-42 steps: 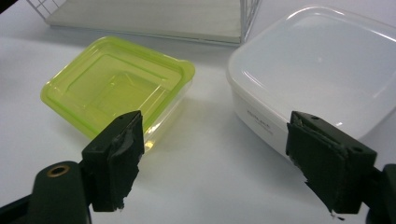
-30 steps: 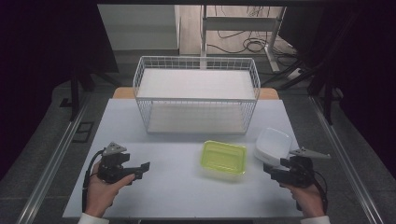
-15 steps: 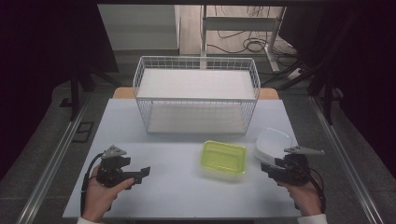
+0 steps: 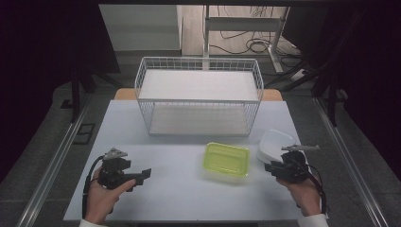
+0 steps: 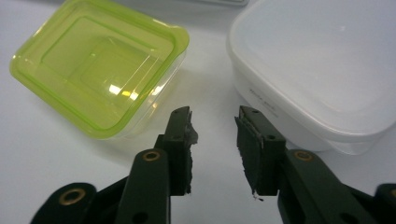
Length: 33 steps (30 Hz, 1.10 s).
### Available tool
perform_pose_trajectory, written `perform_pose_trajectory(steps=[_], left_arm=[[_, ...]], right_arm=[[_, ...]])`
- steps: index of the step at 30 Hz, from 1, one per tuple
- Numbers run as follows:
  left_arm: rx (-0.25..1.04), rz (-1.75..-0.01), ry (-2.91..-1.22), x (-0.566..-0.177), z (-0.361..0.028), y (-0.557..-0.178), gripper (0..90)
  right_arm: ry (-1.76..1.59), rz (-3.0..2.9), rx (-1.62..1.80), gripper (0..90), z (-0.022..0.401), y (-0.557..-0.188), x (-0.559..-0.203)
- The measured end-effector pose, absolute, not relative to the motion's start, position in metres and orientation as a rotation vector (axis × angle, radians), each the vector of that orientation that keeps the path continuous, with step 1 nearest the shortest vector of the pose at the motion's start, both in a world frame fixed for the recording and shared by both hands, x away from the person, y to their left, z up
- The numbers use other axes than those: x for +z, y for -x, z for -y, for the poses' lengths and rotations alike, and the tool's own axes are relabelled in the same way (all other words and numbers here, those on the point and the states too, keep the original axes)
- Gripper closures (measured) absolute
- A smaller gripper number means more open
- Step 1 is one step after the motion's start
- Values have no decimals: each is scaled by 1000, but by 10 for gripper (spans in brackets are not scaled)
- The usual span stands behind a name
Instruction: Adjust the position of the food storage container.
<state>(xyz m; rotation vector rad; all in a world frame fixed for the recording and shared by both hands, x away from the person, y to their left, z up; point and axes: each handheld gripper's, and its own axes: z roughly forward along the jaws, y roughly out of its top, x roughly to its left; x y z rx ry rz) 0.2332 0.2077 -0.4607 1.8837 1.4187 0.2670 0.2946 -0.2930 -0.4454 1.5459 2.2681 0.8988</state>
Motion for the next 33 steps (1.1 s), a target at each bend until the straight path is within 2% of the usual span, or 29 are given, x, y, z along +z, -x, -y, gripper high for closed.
perform_pose_trajectory(steps=[5, 13, 33], left_arm=[[270, -1418, -1877, -460, -209, -234, 139], [258, -1416, -1904, -464, -206, -235, 137], [269, -1425, -1918, -468, -206, -237, 137]], right_arm=[[-1552, -2306, 876, 712, 282, -299, -451], [-1550, -2347, 800, 878, 264, -318, -461], [-1502, -2359, 655, 888, 227, -340, -479]])
